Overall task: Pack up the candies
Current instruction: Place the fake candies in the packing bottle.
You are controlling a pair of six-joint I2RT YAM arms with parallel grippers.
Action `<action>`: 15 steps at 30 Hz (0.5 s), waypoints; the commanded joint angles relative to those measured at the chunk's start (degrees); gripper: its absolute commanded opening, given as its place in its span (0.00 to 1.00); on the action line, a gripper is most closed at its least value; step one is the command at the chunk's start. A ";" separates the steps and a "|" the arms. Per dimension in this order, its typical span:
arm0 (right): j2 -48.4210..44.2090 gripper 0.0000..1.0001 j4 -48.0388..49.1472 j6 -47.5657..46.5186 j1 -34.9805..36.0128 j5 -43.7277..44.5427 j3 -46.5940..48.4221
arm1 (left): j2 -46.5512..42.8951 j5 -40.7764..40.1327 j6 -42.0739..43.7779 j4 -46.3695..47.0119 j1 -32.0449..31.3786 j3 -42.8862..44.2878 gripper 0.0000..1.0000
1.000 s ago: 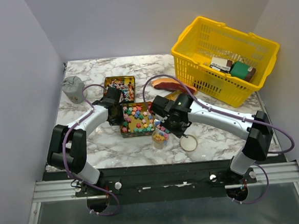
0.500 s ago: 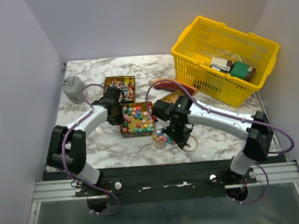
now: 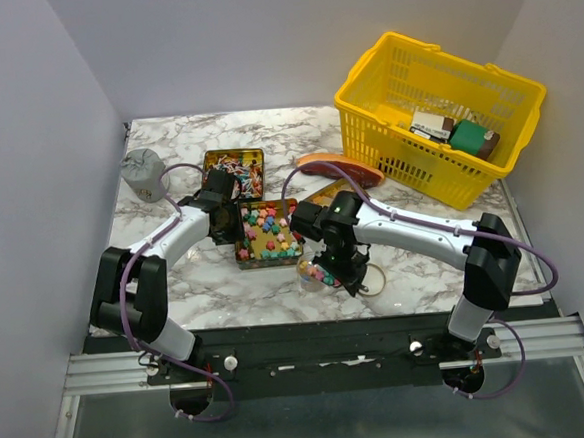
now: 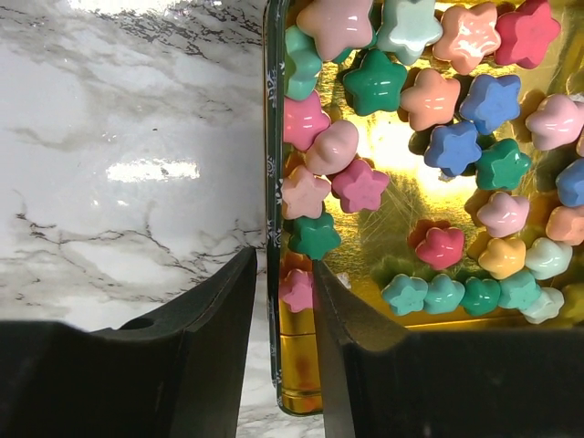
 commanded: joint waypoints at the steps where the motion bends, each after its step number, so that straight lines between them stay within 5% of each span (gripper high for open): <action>1: -0.02 0.01 -10.81 1.09 0.41 0.08 0.29 | -2.16 0.16 0.16 0.22 0.07 0.24 0.43; 15: -2.21 0.01 -11.16 3.46 0.41 -0.97 -2.52 | -2.07 0.08 0.07 0.22 -0.02 0.32 0.49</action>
